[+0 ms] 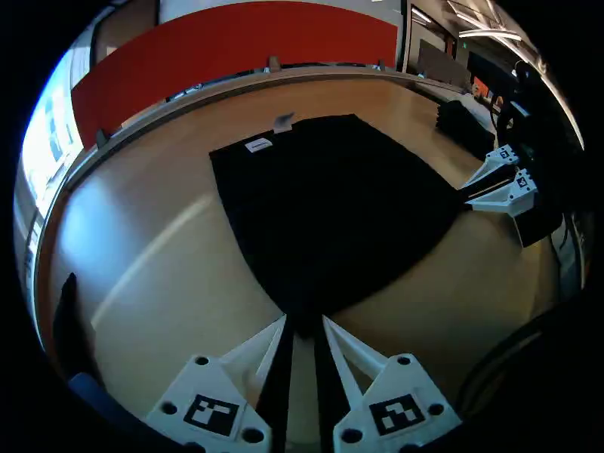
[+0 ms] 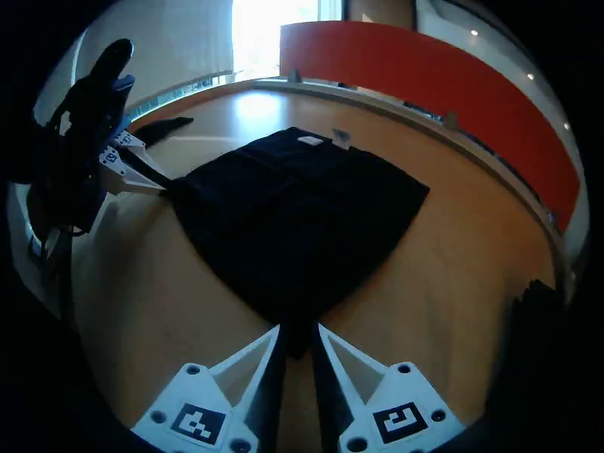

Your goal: Fold towel

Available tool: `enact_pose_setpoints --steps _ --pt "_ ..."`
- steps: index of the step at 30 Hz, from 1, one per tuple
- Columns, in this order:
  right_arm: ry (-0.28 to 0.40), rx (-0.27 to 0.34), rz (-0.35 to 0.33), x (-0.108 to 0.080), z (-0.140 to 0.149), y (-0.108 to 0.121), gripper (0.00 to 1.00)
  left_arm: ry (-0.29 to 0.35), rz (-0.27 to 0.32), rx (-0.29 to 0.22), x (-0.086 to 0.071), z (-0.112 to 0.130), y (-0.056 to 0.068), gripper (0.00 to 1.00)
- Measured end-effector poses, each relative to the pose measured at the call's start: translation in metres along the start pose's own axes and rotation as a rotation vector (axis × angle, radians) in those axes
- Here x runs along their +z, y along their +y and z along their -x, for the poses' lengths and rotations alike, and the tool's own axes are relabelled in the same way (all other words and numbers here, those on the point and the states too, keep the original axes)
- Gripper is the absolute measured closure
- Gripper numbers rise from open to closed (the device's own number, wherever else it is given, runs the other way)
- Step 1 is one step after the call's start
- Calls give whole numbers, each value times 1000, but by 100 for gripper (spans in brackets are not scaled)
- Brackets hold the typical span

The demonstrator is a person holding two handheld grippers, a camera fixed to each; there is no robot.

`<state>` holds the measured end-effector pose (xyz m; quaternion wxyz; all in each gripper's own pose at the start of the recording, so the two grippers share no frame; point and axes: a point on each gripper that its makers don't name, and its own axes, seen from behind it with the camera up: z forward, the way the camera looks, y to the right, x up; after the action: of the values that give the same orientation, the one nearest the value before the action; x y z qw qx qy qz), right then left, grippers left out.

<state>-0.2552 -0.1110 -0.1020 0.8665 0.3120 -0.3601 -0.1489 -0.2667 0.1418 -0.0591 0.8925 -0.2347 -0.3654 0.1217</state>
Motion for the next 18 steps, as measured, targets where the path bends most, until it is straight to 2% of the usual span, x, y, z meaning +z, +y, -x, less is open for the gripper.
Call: enact_pose_setpoints --steps 2,9,18 --pt "-1 7 3 0 -1 1 80 -1 -1 0 0 0 2 89" --pt "-3 26 40 -5 -3 9 80 2 13 -8 -1 0 13 90" --pt "16 25 56 -14 -11 15 80 18 13 -38 -9 -10 18 90"
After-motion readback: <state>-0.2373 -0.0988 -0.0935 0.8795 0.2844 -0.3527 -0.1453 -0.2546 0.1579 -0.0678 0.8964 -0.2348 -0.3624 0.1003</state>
